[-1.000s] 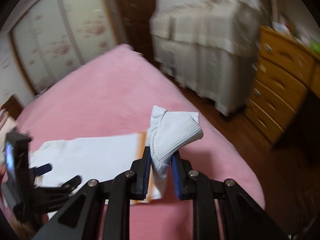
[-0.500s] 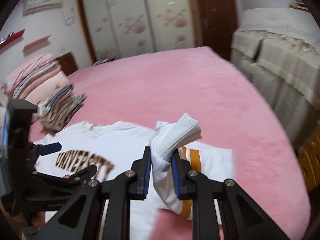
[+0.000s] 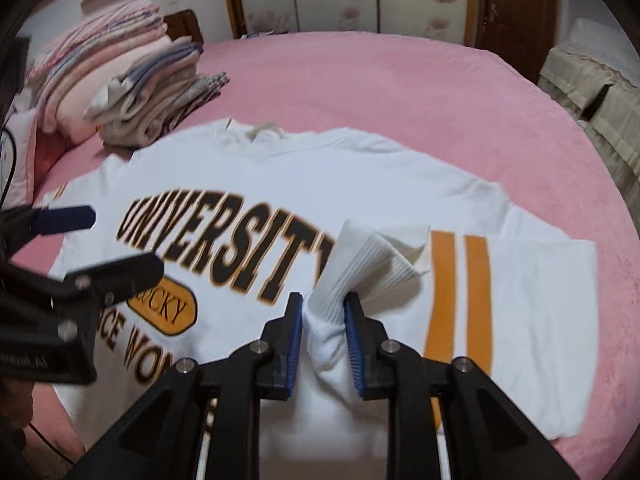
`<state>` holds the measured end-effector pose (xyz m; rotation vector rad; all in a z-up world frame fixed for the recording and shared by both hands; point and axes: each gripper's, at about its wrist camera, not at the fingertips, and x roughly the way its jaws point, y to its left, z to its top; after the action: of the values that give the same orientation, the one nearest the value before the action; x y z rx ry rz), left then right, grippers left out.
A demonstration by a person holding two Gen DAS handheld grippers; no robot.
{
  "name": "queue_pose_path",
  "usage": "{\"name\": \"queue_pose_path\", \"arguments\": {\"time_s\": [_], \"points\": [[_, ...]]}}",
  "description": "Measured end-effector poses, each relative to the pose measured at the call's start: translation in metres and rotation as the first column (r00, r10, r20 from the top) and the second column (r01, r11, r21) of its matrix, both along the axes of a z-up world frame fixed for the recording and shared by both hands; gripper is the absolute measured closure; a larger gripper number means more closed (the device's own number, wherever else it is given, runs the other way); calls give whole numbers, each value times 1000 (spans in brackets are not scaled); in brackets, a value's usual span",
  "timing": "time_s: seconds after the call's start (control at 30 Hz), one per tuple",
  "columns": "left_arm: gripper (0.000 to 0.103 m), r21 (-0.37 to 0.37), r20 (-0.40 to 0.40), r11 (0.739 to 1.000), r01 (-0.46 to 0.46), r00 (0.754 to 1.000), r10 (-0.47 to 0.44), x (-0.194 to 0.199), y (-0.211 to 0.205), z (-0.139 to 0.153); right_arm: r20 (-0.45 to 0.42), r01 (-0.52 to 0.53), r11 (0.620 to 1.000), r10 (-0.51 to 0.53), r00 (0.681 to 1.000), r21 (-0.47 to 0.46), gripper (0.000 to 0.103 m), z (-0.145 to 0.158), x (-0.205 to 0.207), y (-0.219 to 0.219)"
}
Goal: Fold small clothes
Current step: 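Carry the cuff across the sweatshirt front with the right gripper and release, then grasp the folded sleeve cuff with the left gripper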
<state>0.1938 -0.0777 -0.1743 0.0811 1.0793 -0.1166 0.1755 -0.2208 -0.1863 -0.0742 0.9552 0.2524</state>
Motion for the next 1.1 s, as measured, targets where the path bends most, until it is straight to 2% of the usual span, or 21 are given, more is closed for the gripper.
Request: {"name": "queue_pose_path", "arguments": {"time_s": [0.17,0.3,0.5,0.67,1.1], "points": [[2,-6,-19,1000,2,1000,-2,0,3,-8,-14,-44,999,44,999,-13,76,-3,-9,11],[2,-22,-68,1000,-14,998,12,1,6,-20,-48,-45,998,44,998,-32,75,-10,-10,16],[2,11,-134,999,-32,990,34,0,6,-37,-90,-49,998,46,995,-32,72,-16,-7,24],[3,2,-150,999,-41,988,40,2,6,-35,-121,-39,998,34,992,-39,70,-17,-7,27],[3,-36,-146,999,-9,989,4,-5,-6,-19,-136,-20,999,26,990,42,68,-4,-34,11]]}}
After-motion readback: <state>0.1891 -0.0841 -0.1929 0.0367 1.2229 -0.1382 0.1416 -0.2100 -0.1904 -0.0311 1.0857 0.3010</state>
